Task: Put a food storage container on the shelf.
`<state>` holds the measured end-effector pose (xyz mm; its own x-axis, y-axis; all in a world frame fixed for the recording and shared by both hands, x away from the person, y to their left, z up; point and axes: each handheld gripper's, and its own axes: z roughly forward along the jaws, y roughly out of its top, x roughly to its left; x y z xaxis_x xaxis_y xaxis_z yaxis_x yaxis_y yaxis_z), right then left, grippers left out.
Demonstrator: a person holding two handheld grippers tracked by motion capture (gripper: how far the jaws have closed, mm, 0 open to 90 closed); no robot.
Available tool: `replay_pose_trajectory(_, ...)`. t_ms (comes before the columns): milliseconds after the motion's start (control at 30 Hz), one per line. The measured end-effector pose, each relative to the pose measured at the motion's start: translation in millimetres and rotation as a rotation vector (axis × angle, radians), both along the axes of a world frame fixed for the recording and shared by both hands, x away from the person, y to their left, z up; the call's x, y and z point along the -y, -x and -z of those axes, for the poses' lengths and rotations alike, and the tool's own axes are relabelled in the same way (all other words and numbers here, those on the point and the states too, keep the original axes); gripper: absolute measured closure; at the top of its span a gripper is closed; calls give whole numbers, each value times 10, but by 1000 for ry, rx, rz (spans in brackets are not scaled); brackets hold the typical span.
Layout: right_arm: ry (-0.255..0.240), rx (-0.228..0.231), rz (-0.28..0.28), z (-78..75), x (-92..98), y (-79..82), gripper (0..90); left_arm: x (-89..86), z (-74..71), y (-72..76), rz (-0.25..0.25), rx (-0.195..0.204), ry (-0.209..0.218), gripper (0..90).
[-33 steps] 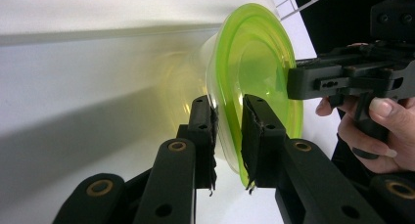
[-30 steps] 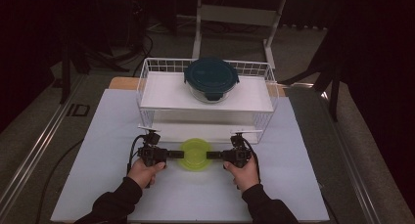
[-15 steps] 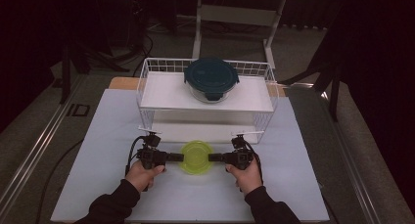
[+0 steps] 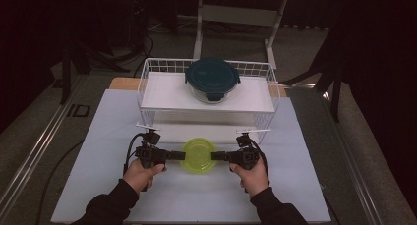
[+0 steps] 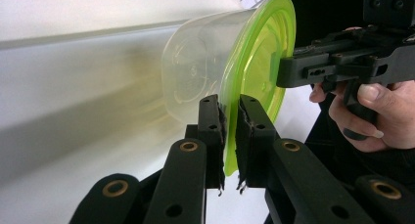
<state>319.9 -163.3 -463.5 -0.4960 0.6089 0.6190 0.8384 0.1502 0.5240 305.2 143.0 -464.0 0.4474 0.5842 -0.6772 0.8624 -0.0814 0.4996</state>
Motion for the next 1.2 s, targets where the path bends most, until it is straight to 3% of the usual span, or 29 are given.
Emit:
replay_pose_trajectory(167,-21,24,-6,-166,34,30,806,-8,-175,34,2,25,29,815)
replay_pose_trajectory(600,-33,84,-10,-630,76,104,806,-3,-625,70,29,91,44,815)
replay_pose_trajectory(933,-42,165,2,-1146,143,113,806,43,-1131,29,33,160,80,817)
replay_pose_trajectory(967,-42,165,2,-1146,143,113,806,43,-1131,29,33,160,80,817)
replay_pose_trajectory(1000,-58,182,7,-1268,166,95,807,52,-1240,10,36,175,81,818)
replay_pose_trajectory(1200,-67,217,21,-1512,188,33,807,84,-1534,-67,32,227,68,819)
